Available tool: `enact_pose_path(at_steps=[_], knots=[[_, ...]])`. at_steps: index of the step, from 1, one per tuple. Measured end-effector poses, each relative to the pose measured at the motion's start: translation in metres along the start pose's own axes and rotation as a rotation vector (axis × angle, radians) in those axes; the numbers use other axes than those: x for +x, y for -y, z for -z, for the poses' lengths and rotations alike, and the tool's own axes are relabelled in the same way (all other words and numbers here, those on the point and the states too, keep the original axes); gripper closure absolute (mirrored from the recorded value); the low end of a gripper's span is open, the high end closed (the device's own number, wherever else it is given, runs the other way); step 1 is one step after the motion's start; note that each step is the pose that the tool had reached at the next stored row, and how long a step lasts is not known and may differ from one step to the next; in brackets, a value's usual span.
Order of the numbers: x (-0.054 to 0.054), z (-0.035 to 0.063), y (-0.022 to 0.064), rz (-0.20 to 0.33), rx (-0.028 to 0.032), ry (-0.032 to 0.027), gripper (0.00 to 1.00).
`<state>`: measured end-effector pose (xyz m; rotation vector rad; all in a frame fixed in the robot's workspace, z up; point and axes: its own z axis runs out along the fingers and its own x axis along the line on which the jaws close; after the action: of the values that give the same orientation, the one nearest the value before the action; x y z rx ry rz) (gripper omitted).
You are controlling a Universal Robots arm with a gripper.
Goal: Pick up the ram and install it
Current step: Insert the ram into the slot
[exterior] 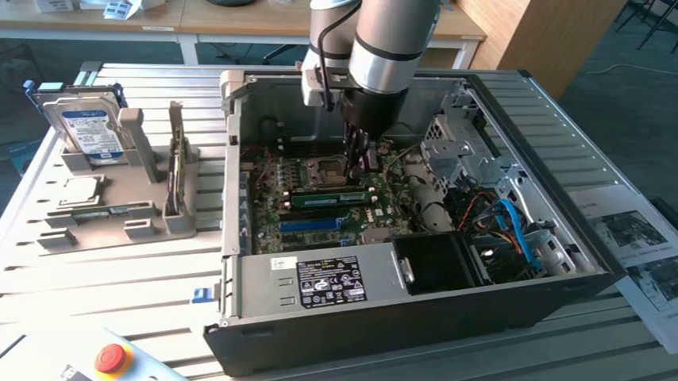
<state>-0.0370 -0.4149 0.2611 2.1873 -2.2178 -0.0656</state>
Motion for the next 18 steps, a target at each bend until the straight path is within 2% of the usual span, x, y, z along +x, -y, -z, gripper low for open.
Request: enact_pose_path(at_steps=[11,18], knots=[[0.0000,0.0000,0.0000,0.000,0.0000,0.0001,0.75],[-0.0001,0.0058,-0.0003,0.000,0.0000,-0.0012,0.75]])
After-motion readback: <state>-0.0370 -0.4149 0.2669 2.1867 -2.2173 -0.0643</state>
